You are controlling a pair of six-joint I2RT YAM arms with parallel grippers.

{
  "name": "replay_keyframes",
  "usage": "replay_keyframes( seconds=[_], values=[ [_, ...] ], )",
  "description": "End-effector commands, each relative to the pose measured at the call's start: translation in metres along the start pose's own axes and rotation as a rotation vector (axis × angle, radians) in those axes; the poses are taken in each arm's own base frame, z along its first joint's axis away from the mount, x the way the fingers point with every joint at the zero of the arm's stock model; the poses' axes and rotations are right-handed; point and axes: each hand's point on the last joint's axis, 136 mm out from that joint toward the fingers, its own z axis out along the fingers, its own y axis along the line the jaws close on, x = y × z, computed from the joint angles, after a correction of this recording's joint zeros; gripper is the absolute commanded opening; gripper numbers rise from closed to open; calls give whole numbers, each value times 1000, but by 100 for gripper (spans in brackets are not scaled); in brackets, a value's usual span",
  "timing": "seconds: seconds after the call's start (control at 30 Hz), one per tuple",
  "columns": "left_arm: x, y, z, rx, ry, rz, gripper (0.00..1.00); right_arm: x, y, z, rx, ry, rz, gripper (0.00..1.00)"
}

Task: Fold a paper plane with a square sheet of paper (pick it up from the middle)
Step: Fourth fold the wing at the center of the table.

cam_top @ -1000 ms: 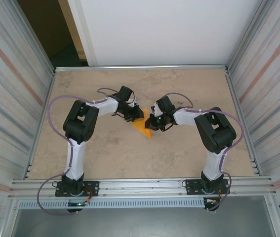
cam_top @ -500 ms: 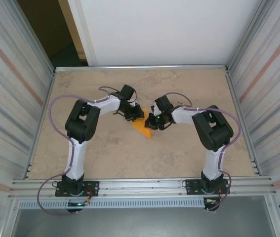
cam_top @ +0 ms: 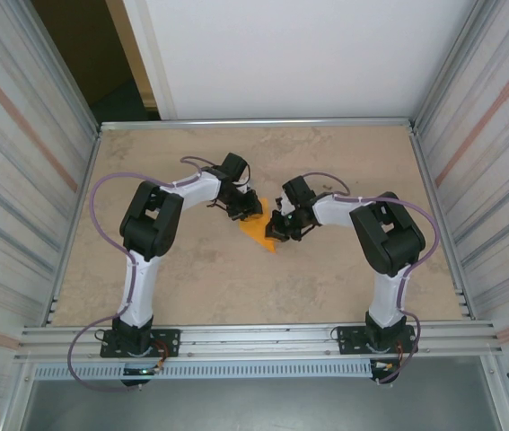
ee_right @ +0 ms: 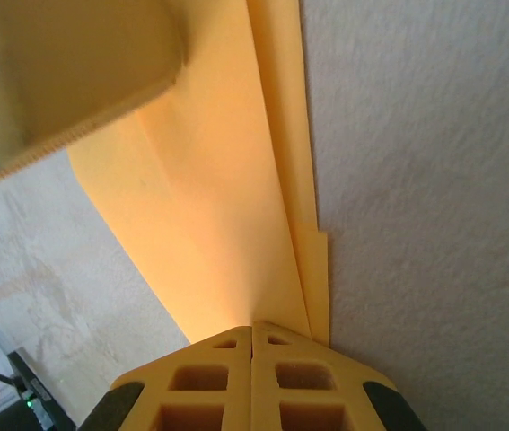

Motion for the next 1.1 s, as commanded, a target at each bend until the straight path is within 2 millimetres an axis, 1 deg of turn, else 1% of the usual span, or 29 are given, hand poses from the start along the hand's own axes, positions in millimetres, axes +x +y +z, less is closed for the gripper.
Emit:
replay_keyframes(
  seconds=[0.0, 0.1, 0.37, 0.5, 0.6, 0.63, 0.7, 0.77, 0.83, 0.87, 0.93, 0.97, 1.07],
  values=[
    [40, 97, 36, -329, 117, -144, 18, 35, -6, -3, 26, 102, 0, 2],
    [40, 98, 37, -331, 119, -147, 18, 43, -9, -5, 36, 115, 0, 2],
    [43, 100, 38, -334, 125, -152, 18, 65, -25, -5, 68, 150, 27, 2],
    [43, 99, 39, -328, 128, -153, 18, 83, -38, -4, 86, 178, 45, 2],
    [42, 96, 39, -316, 129, -148, 18, 92, -45, -9, 93, 179, 53, 2],
    [42, 95, 38, -311, 130, -146, 17, 91, -41, -13, 81, 165, 42, 2],
    [41, 91, 38, -298, 128, -140, 17, 81, -27, -23, 48, 117, 10, 2],
    [40, 87, 36, -282, 124, -136, 17, 63, -5, -38, 8, 36, -44, 2],
    [39, 82, 34, -263, 119, -132, 17, 45, 11, -49, -13, -38, -84, 3],
    [39, 80, 34, -254, 118, -132, 17, 35, 17, -52, -12, -73, -95, 3],
    [38, 75, 33, -237, 116, -132, 17, 22, 23, -51, -13, -104, -99, 3],
    [37, 73, 32, -230, 114, -132, 17, 15, 26, -48, -14, -113, -99, 2],
    [37, 69, 30, -216, 109, -129, 17, 1, 26, -34, 3, -125, -86, 1]
  ],
)
